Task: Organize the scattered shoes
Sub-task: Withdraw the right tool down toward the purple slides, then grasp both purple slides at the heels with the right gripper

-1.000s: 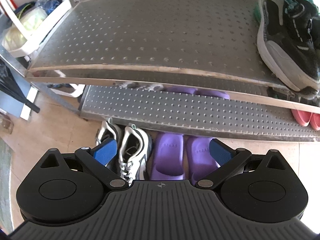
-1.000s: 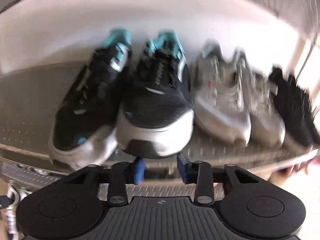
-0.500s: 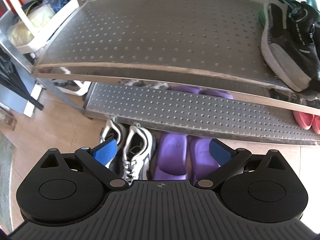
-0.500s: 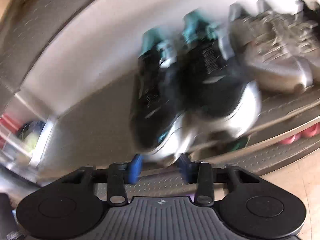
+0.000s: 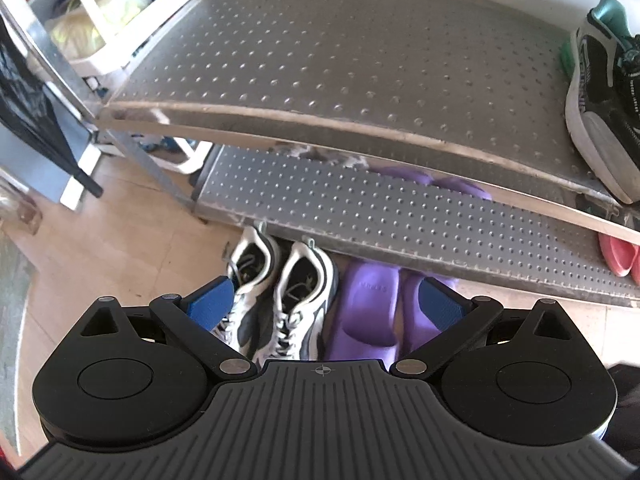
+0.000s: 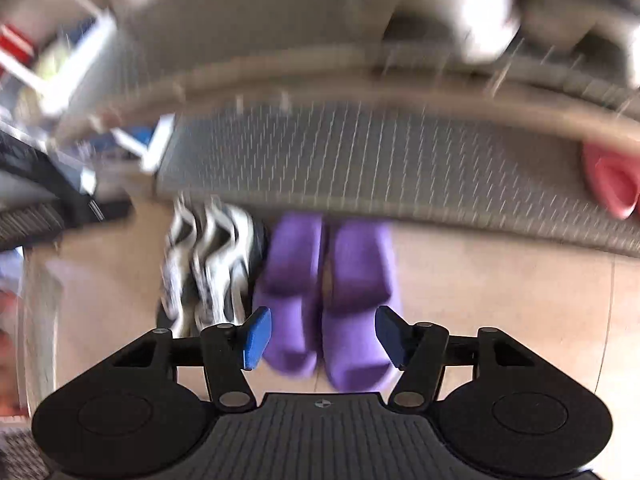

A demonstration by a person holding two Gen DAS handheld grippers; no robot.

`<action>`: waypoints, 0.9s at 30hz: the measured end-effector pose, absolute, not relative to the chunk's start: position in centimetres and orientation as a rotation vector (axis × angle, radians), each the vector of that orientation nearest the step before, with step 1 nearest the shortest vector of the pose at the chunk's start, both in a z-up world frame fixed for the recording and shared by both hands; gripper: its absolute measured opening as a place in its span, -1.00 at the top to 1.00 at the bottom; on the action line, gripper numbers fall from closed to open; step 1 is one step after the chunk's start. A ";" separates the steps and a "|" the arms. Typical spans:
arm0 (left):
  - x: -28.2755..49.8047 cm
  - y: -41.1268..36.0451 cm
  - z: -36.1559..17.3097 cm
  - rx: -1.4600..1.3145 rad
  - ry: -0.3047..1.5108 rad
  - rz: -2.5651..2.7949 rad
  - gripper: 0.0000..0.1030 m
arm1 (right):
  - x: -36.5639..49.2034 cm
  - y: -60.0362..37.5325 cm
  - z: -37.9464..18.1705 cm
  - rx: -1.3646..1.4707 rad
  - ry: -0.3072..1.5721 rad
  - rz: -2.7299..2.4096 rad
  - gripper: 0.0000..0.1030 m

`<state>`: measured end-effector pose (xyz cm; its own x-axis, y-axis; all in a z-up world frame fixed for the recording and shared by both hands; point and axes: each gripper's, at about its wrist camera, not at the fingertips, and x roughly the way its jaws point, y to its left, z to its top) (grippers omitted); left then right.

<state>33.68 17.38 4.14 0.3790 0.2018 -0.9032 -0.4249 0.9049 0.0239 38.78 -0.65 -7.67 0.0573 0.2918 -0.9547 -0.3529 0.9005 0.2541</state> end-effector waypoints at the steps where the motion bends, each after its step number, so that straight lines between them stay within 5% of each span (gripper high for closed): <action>1: 33.6 17.8 4.2 -0.235 1.114 0.405 -0.97 | 38.6 0.0 -8.5 -0.063 1.462 0.472 -0.33; 12: 33.6 21.8 4.0 -0.329 1.125 0.426 -0.97 | 42.4 8.5 -21.4 -0.090 1.609 0.289 -0.37; 17: 33.5 22.7 3.6 -0.314 1.130 0.435 -0.97 | 43.3 11.2 -26.3 -0.264 1.686 0.317 -0.04; 27: 33.4 22.0 3.9 -0.315 1.137 0.420 -0.96 | 41.5 9.6 -26.4 -0.278 1.768 0.276 0.12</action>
